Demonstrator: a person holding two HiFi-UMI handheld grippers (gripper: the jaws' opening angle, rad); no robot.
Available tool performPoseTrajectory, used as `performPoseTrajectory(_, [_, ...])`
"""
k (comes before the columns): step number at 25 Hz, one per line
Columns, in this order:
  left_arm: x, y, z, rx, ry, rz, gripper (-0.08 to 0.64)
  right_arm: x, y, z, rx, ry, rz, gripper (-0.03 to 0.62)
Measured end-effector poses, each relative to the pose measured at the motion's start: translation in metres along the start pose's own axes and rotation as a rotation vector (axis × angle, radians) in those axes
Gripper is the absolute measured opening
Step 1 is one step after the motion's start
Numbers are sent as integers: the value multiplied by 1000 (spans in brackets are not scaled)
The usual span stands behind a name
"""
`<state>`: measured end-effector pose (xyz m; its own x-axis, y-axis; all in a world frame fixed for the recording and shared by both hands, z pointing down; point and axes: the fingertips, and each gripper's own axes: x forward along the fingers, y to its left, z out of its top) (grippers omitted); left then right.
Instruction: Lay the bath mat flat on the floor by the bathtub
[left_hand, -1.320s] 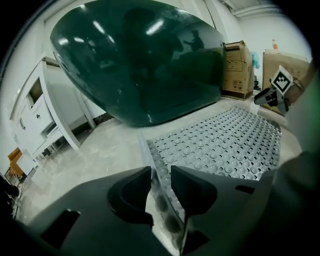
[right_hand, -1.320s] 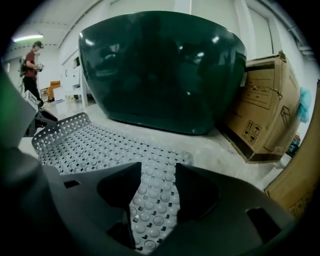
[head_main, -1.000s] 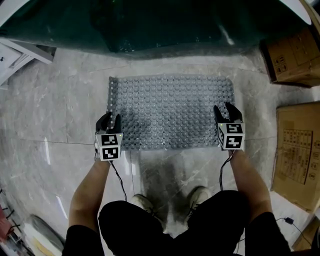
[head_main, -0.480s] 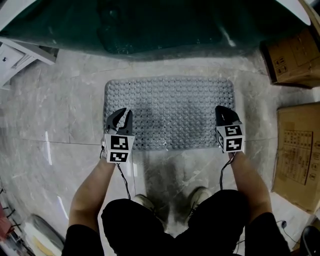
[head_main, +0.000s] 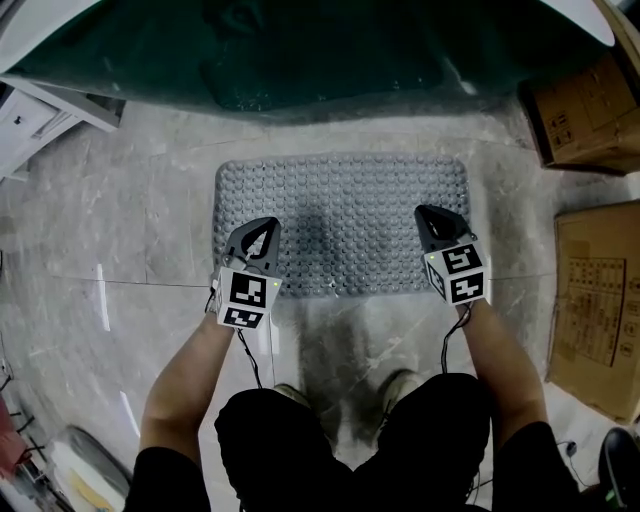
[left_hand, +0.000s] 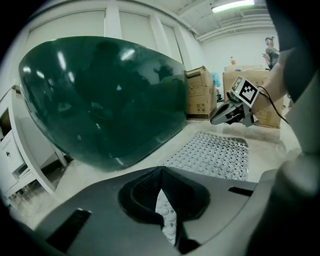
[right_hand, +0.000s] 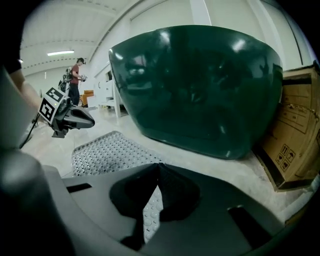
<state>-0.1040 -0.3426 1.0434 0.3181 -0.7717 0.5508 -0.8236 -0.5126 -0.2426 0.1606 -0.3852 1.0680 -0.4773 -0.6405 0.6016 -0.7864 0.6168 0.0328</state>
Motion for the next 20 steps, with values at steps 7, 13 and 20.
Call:
performPoseTrajectory(7, [-35,-9,42,70,-36,-69,15,-36,22,46,-32,-25,57,17])
performPoseTrajectory(13, [-87,-16,116,98,-29,-128,15,-104,31,103,-9,-10,75,17])
performPoseTrajectory(20, [-175,-16,219,21,-36,-176,15,-199,51,193,25,33,98,17])
